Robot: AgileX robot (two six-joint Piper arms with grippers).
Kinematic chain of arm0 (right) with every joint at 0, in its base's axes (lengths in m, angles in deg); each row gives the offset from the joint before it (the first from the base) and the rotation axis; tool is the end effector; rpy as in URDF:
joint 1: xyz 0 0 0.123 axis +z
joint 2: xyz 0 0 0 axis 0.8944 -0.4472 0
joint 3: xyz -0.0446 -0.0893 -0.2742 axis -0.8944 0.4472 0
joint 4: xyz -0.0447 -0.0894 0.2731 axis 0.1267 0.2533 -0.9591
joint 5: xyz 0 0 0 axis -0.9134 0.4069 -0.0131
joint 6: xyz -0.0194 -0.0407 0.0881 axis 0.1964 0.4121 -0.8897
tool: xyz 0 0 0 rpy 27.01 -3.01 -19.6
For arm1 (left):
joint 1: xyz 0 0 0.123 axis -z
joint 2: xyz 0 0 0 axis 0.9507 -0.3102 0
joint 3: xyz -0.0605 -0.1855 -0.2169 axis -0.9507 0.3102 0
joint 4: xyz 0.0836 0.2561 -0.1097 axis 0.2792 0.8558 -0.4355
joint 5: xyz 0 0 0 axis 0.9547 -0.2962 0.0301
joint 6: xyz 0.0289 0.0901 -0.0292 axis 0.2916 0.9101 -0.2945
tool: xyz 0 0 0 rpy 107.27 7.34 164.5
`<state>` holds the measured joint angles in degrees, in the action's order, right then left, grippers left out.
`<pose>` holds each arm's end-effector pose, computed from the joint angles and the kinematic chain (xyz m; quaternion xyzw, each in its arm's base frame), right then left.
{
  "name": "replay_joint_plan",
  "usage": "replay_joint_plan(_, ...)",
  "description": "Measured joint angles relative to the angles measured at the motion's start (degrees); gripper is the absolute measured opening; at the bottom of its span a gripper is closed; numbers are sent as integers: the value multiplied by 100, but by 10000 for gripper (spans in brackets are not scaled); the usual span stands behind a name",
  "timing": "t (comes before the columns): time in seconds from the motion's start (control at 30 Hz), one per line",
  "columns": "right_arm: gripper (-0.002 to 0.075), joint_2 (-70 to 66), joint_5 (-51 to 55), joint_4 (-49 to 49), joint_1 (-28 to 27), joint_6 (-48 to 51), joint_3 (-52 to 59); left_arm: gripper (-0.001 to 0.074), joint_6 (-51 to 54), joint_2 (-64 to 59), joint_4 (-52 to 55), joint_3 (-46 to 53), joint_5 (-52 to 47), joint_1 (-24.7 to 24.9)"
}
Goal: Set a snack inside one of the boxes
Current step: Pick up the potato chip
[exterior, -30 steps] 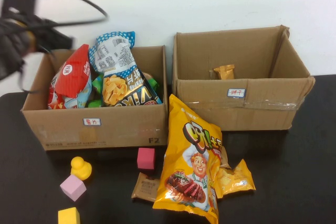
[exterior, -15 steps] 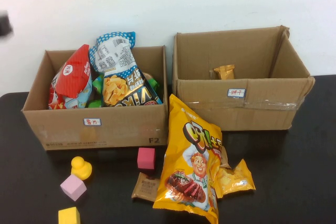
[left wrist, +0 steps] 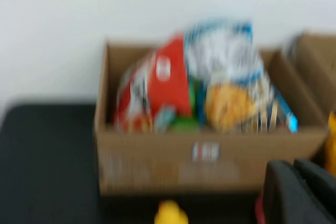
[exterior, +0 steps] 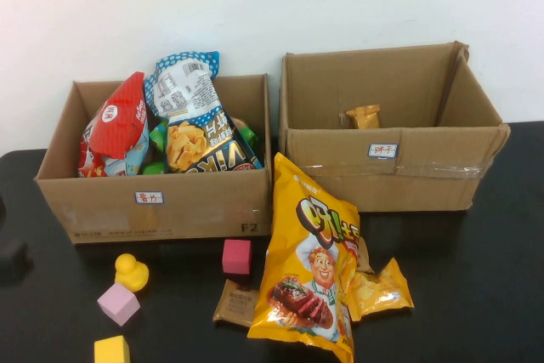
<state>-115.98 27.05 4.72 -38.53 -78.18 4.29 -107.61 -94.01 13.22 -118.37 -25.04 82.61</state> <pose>0.1537 0.0702 0.2317 -0.2491 0.8301 0.0654 0.4947 0.1801 -0.0285 0.3142 -0.0300 0.8057 -0.0976 0.5834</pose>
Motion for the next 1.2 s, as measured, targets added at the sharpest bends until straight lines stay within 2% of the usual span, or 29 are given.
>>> replay_joint_plan(0.3, -1, -836, 477, 0, 103, 72, -598, -1, 52, 0, -309, 277, -1468, 0)
replay_joint_plan(0.47, -1, -1452, 615, -169, 103, -117, -1142, -1, 570, 0, -1048, 286, -1312, 0)
replay_joint_plan(0.6, 34, -1891, 461, -830, 117, -202, -1452, -1, 893, 0, -1672, 286, -1100, 0)
replay_joint_plan(0.7, 134, -2365, 235, -1290, 242, -136, -1652, -1, 1094, 0, -1740, 286, -1074, 0)
replay_joint_plan(0.87, 425, -3388, -228, -1547, 629, -83, -2059, -1, 1381, 0, -1705, 286, -1120, 0)
replay_joint_plan(0.97, 545, -4356, -354, -1631, 978, -61, -2660, -1, 1496, 0, -1692, 289, -1143, 0)
replay_joint_plan(1.2, 578, -5822, -395, -2147, 1189, -219, -3950, -1, 1568, 0, -1682, 289, -1232, 0)
